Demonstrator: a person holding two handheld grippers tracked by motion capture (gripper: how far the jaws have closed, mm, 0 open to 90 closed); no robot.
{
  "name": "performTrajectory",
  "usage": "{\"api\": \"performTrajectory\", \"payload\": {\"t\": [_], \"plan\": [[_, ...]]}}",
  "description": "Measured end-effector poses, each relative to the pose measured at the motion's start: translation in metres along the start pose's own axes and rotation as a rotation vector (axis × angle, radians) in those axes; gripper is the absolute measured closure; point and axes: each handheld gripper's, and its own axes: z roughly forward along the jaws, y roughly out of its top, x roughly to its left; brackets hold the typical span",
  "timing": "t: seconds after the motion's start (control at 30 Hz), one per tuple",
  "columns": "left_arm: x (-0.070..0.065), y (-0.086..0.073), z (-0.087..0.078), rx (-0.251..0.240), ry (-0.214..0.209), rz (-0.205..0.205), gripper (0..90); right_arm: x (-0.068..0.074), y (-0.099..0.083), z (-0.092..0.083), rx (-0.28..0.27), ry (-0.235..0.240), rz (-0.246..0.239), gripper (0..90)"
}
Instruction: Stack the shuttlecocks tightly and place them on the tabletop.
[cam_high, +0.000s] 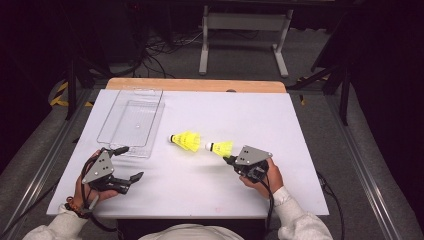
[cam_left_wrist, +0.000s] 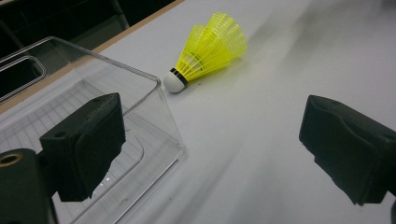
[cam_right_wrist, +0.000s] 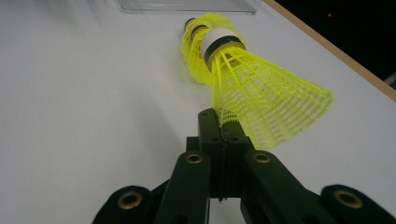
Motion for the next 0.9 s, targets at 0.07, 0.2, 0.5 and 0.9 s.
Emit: {"api": "performTrajectory", "payload": {"t": [0.07,0.2,0.5,0.9], "plan": [[0.000,0.000,0.000,-0.001,0.001,0.003,7.9,-0.001,0.001,0.002,0.001,-0.003,0.000,90.0],[0.000,0.000,0.000,-0.002,0.001,0.001,7.9,-0.001,0.003,0.005,0.007,-0.007,-0.005,90.0],[0.000,0.000,0.000,-0.003,0.001,0.001,7.8,-0.005,0.008,0.015,0.020,-0.011,0.008,90.0],[0.000,0.000,-0.001,-0.004,0.001,0.003,7.8,-0.010,0.015,0.038,0.068,-0.003,0.015,90.0]]}}
